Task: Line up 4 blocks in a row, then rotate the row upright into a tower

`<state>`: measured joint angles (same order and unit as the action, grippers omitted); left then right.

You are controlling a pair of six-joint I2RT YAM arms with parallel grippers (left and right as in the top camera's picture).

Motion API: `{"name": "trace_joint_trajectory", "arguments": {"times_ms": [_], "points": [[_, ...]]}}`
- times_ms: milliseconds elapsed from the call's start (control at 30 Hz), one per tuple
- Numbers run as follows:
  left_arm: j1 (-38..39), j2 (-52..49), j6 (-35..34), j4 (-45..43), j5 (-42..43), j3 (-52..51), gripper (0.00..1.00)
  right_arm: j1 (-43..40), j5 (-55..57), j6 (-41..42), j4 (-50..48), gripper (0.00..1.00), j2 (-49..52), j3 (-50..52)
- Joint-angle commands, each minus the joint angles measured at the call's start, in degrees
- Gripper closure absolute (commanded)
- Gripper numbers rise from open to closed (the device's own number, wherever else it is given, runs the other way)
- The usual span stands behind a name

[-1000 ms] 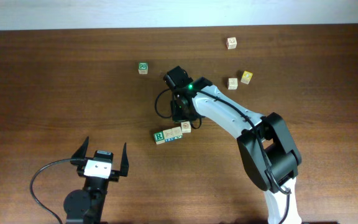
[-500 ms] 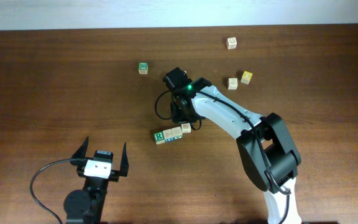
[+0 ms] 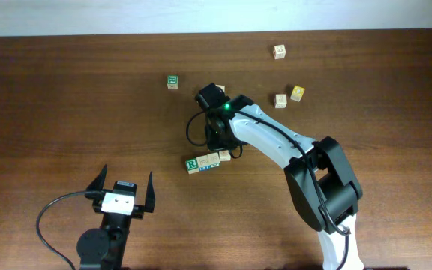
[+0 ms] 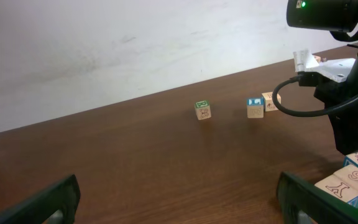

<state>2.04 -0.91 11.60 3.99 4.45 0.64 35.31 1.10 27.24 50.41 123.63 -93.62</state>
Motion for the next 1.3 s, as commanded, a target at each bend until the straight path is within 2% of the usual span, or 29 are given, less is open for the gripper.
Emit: {"name": "trace_joint_trajectory", "arguments": {"times_ms": [0, 1267], "points": [[0.2, 0.3, 0.7, 0.4, -0.6, -0.1, 0.01, 0.4, 0.9, 0.4, 0.3, 0.96, 0.5, 0.4], [0.2, 0.3, 0.7, 0.4, -0.6, -0.1, 0.01, 1.1, -1.1, -2.6, 0.4, 0.96, 0.5, 0.4]]}}
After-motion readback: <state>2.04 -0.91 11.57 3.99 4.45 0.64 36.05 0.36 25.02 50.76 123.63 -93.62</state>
